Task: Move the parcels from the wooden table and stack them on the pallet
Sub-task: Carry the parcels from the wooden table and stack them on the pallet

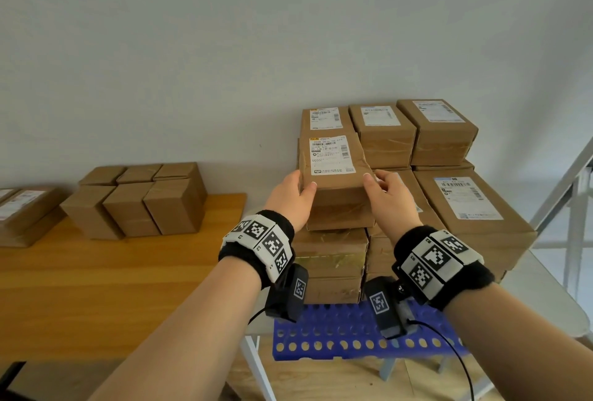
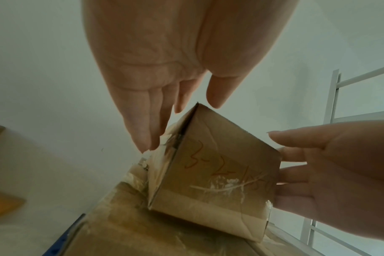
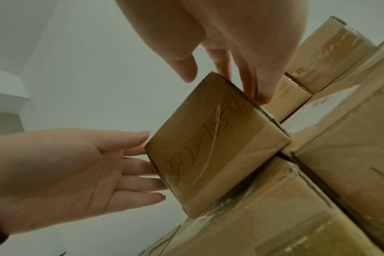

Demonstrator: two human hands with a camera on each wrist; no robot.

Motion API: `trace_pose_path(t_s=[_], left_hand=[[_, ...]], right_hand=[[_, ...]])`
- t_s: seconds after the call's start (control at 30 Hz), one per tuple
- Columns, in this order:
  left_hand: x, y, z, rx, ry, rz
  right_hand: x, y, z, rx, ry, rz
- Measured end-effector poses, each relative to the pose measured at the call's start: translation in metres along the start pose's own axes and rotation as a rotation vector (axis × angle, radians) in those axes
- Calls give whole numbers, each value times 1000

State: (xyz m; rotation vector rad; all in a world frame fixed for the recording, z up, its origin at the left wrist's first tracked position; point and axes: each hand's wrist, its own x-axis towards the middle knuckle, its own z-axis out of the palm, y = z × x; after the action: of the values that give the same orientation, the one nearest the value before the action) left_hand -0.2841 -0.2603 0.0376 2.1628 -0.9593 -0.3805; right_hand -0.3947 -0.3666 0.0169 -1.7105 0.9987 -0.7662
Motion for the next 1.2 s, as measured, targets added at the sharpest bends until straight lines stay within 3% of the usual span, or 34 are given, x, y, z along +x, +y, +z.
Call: trace_pose_path(t_s=[0.43,0.67,0.97,1.2], left_hand=[[-11,8,-9,-44,50,28],[-26,-21,-31,-54,232,20],[-78,-124,-101,-27,447,-132],[-118,-239,-216,12,510,-223]], right_hand=[[-17,-20,1,-137,51,-301],[-31,-35,35,-100,-11,-496],[-83,-44,150,-44,-309,-453],[-142,-92,305,4,-435,-480]])
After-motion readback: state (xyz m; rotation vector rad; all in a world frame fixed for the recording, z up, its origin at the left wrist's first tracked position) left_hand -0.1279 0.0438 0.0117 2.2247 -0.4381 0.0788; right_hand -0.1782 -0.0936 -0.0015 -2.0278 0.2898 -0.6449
